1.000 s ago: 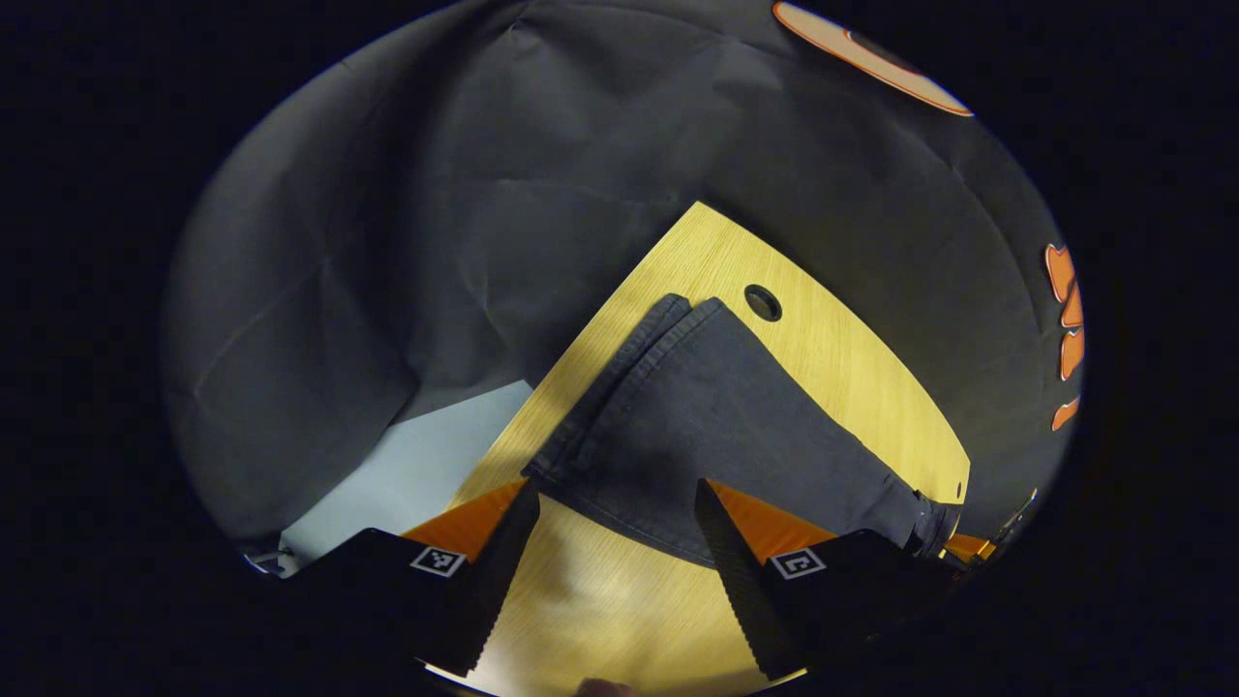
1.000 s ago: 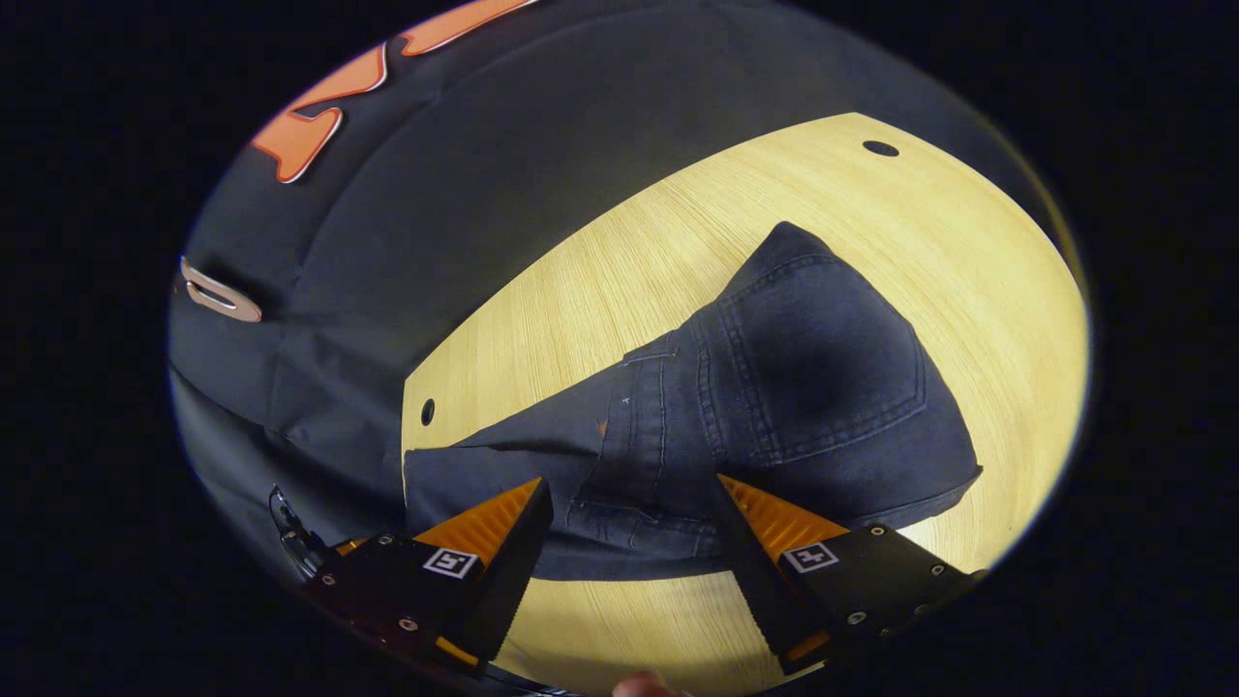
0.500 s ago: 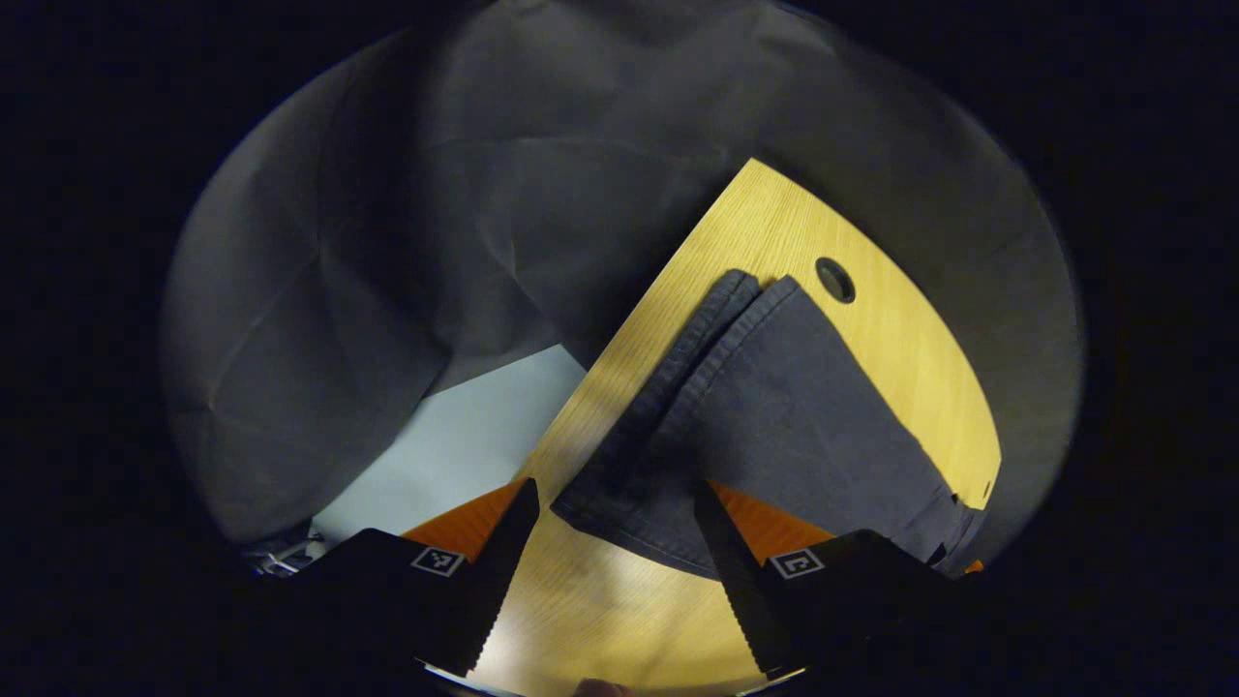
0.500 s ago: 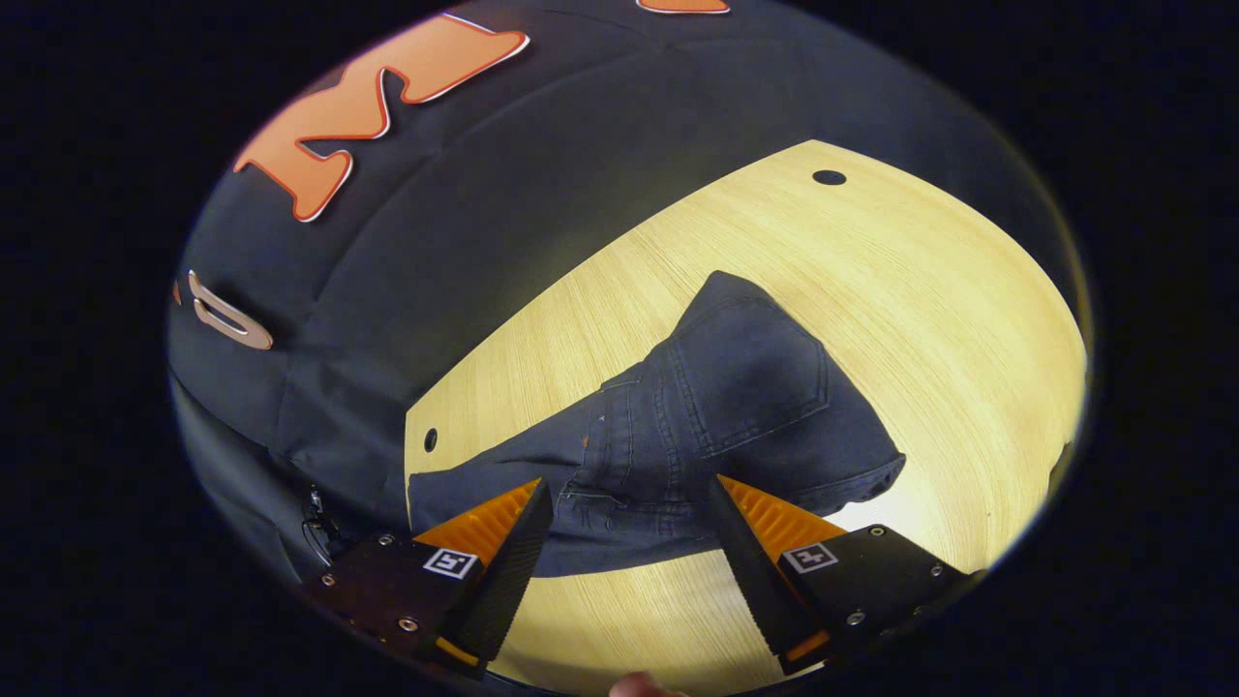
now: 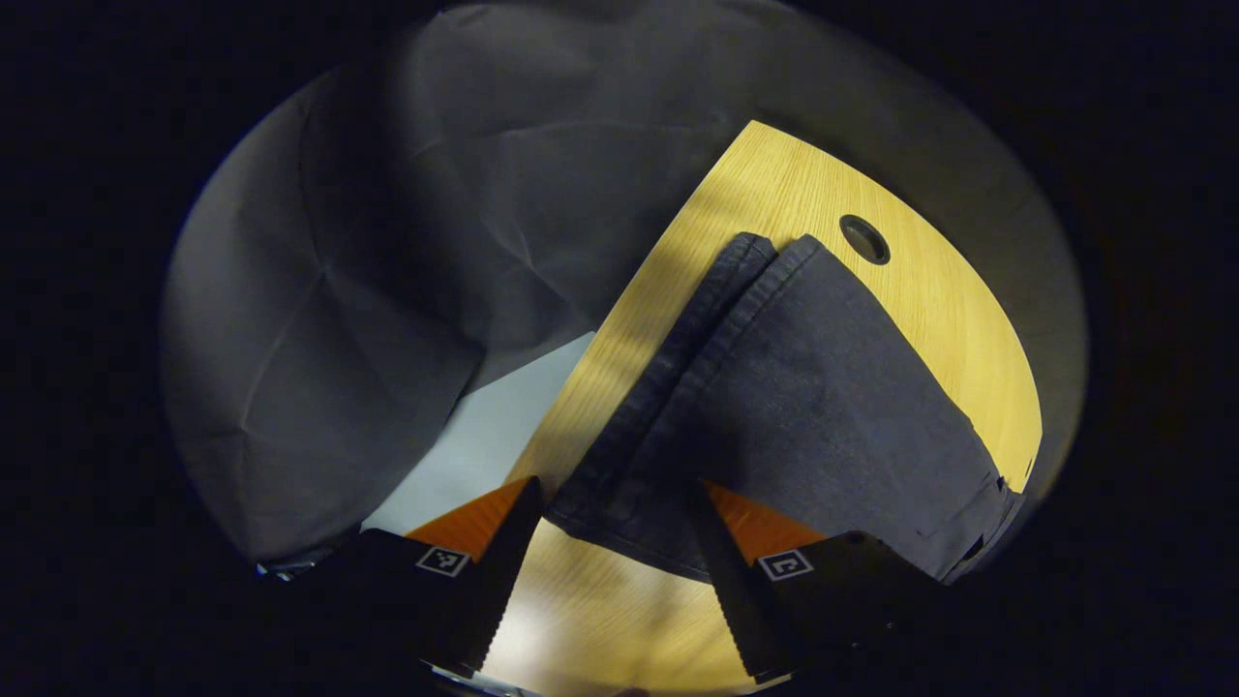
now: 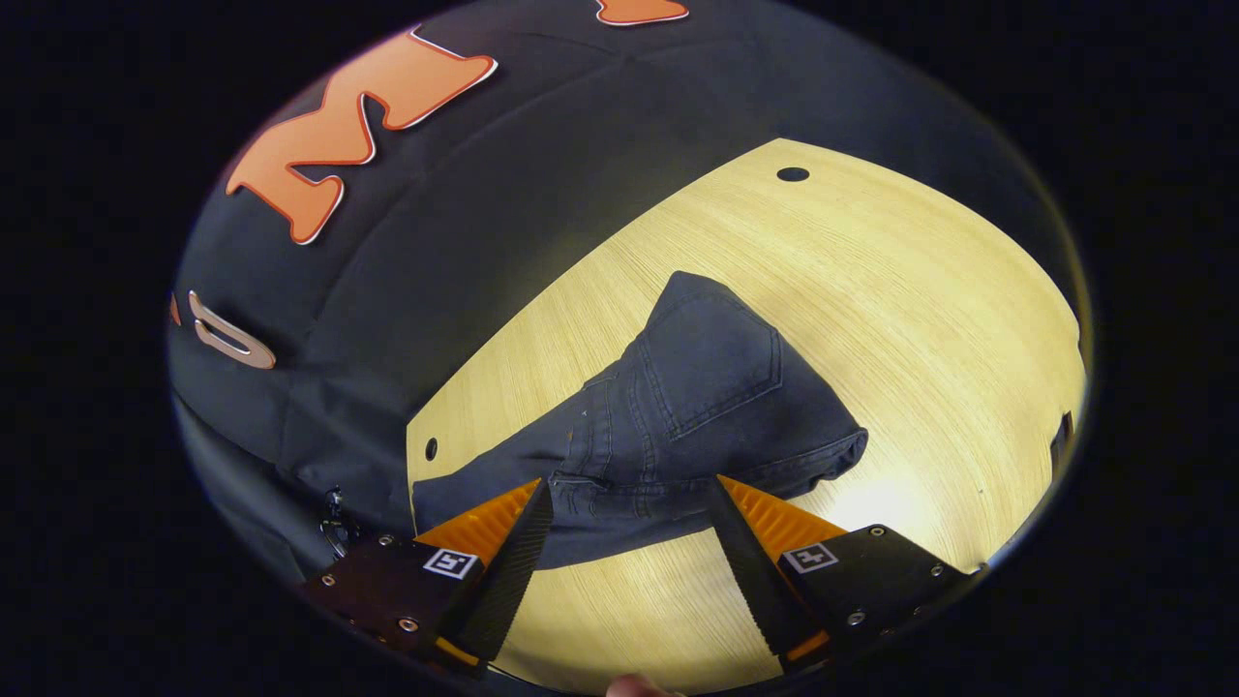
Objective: Grasp the waist and the cuffs of the jeans and fold them to make the two legs overlap; first hold the waist and fold one-third of the jeans toward the cuffs, then hold the cuffs and fold the remaining one-third in the same direction to finish folding.
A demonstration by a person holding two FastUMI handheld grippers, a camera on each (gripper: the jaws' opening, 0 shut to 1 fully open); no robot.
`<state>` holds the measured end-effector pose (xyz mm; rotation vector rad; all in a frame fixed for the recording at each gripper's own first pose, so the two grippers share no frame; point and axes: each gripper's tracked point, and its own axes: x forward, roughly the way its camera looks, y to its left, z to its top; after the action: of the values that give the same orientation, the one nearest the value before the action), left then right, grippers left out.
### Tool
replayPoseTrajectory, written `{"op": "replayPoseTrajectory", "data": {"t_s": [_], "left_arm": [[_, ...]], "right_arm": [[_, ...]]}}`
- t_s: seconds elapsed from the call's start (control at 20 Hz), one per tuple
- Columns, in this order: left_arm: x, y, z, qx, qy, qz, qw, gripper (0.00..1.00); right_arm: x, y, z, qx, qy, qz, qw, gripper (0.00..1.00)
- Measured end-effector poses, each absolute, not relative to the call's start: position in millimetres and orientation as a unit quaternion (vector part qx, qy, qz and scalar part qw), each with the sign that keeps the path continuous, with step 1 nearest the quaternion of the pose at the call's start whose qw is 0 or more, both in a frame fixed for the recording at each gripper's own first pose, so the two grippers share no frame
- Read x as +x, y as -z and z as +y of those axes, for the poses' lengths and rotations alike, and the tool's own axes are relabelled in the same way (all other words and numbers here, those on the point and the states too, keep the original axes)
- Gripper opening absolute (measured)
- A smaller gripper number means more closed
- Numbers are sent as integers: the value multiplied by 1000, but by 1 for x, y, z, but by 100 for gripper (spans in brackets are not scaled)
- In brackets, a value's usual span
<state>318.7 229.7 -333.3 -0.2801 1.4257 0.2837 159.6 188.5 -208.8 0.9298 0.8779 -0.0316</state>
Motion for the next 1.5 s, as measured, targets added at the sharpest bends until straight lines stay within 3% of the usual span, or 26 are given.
{"op": "replayPoseTrajectory", "data": {"t_s": [0.2, 0.35, 0.4, 0.55, 0.8, 1.5], "left_arm": [[323, 337, 225, -124, -102, 636, 755, 86], [331, 338, 216, -111, -76, 616, 776, 22], [332, 336, 215, -106, -69, 615, 778, 16], [330, 338, 213, -150, -76, 596, 785, 10], [337, 323, 209, -185, -84, 565, 800, 9], [341, 197, 193, -192, -24, 473, 860, 9]], "right_arm": [[159, 211, 184, 440, 15, 411, 798, 99], [158, 211, 179, 447, 11, 409, 796, 99], [158, 213, 176, 448, 12, 409, 795, 99], [161, 213, 165, 455, 13, 407, 791, 99], [169, 214, 151, 469, 15, 403, 786, 98], [186, 211, 134, 435, -13, 395, 809, 98]]}}
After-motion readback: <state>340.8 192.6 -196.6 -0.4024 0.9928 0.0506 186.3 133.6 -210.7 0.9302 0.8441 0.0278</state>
